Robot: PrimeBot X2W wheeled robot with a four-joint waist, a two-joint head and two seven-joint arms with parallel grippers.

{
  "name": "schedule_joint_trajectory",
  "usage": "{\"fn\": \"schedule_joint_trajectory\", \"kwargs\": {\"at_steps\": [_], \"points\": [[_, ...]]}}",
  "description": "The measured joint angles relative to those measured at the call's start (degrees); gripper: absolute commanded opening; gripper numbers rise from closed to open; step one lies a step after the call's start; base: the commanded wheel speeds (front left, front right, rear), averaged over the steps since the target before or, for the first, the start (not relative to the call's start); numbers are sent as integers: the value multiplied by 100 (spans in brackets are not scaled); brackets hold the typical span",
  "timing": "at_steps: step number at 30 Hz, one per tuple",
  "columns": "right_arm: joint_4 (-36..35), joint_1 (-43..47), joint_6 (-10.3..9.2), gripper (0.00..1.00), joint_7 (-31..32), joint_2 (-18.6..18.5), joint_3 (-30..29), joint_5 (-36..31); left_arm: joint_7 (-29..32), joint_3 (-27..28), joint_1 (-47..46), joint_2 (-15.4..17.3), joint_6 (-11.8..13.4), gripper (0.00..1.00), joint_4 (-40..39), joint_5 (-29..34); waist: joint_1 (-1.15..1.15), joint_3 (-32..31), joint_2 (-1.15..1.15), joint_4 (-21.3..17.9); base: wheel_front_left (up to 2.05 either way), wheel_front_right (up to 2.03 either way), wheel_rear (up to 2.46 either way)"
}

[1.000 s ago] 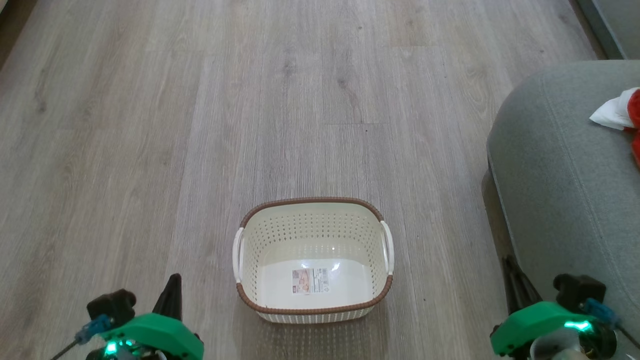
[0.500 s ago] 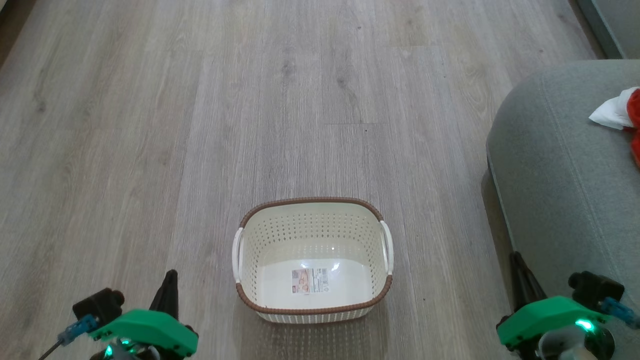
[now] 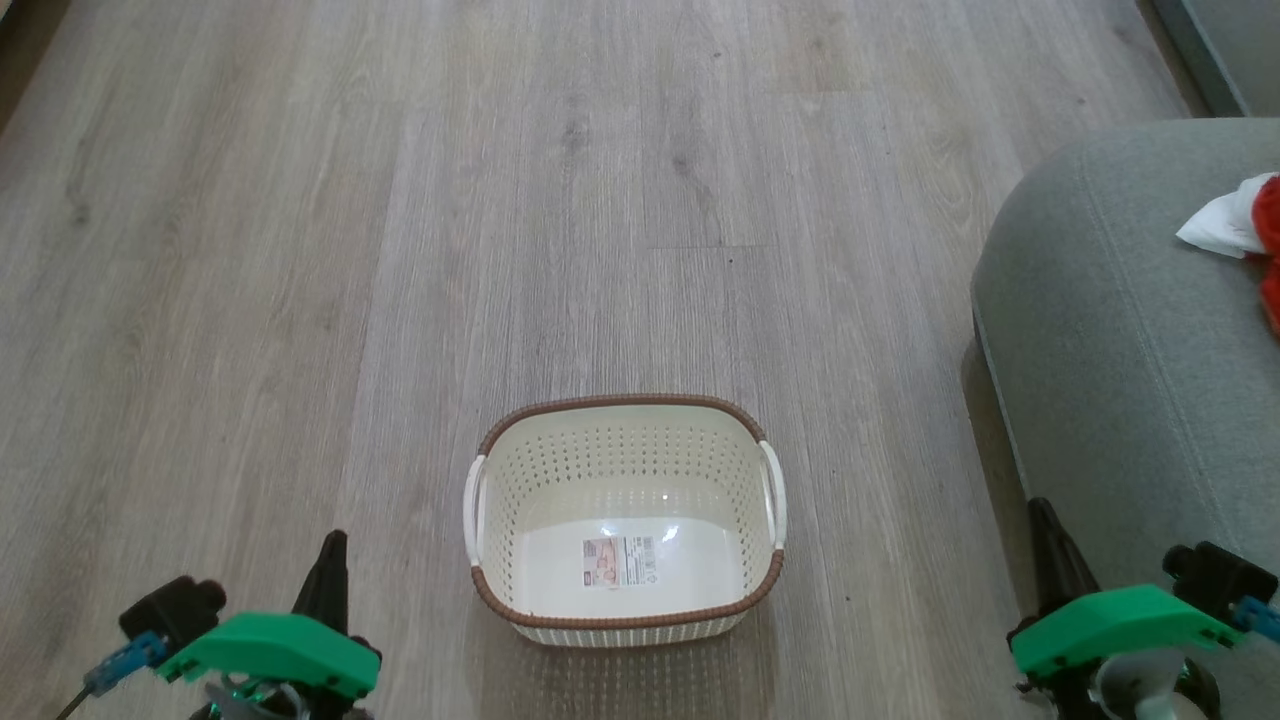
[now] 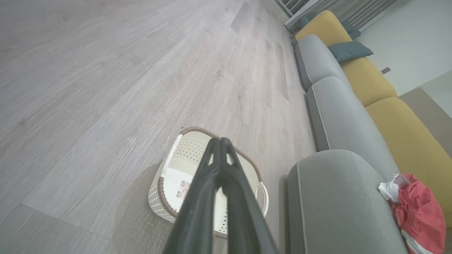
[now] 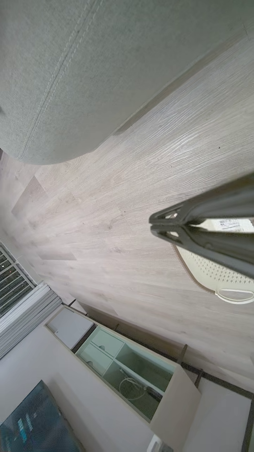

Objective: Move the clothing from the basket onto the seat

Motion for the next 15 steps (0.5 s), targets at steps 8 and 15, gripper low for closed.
{"fn": "schedule_joint_trajectory", "kwargs": {"at_steps": [8, 15], "points": [[-69, -7, -1, 0, 125, 2, -26, 570, 127, 48, -2, -7, -27, 0, -100, -486, 0, 1, 0, -5, 0, 0, 0], [-118, -21, -1, 0, 258, 3, -45, 1079, 248, 79, -4, -19, -31, 0, -176, -917, 0, 2, 0, -10, 0, 0, 0]]}}
